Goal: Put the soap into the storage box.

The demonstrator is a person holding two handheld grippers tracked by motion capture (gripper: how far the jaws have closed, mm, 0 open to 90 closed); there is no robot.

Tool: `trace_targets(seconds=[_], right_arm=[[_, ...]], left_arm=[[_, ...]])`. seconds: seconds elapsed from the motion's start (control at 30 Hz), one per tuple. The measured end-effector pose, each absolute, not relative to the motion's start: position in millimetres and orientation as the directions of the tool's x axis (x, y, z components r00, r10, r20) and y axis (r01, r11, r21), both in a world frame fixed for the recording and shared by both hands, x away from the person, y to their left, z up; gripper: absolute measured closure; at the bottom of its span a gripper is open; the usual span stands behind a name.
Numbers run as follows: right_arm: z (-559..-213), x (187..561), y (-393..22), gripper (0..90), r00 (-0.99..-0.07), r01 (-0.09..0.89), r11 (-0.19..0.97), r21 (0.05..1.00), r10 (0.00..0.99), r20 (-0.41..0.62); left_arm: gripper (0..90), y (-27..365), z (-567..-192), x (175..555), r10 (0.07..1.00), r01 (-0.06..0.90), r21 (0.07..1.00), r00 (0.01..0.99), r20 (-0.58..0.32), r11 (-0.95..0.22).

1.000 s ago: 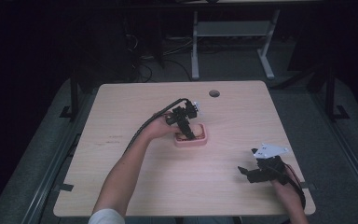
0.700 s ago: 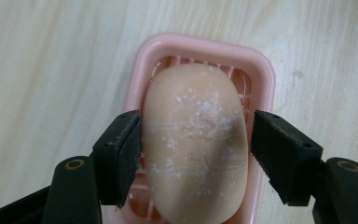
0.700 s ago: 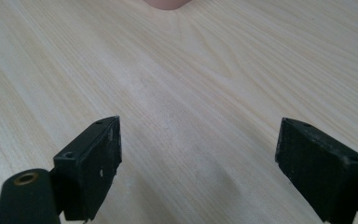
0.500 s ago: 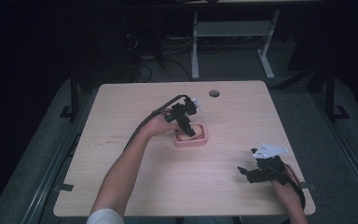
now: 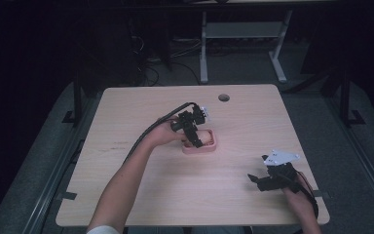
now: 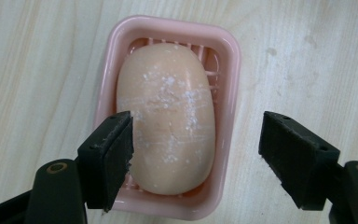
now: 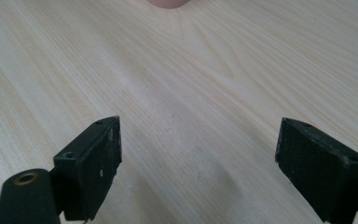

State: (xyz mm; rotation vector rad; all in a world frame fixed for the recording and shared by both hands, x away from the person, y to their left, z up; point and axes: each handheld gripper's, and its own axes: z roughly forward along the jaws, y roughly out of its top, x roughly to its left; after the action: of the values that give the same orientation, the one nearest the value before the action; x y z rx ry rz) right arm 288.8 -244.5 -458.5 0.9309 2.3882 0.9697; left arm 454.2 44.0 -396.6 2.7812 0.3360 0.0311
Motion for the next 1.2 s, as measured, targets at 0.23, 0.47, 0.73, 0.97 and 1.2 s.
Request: trace_targets(seconds=[0.23,0.47,0.73,0.97,1.2], right_arm=[[-458.3,288.7,-244.0,13.8,-0.702,0.426,0.545,0.722,0.703,-0.116],[-458.8,289.8,-243.9,13.8,-0.703,0.423,0.553,0.718,0.701,-0.125],[-458.3,289.3,-245.0,13.8,-0.7,0.425,0.551,0.719,0.703,-0.124],[-458.8,289.9,-243.8,13.8,-0.702,0.418,0.556,0.719,0.699,-0.133],[-458.5,289.3,-243.2,13.8,-0.701,0.42,0.555,0.718,0.701,-0.132]], left_arm=[[24.9,49.5,-399.0,447.5,0.24,0.233,0.329,0.971,-0.019,-0.915],[27.9,55.4,-397.4,442.7,0.247,0.234,0.349,0.969,-0.008,-0.907],[26.8,59.0,-393.4,434.5,0.239,0.225,0.363,0.971,-0.004,-0.904],[26.4,63.3,-392.6,429.3,0.24,0.225,0.373,0.971,-0.006,-0.9],[25.7,71.5,-388.7,423.5,0.255,0.236,0.371,0.967,0.003,-0.898]])
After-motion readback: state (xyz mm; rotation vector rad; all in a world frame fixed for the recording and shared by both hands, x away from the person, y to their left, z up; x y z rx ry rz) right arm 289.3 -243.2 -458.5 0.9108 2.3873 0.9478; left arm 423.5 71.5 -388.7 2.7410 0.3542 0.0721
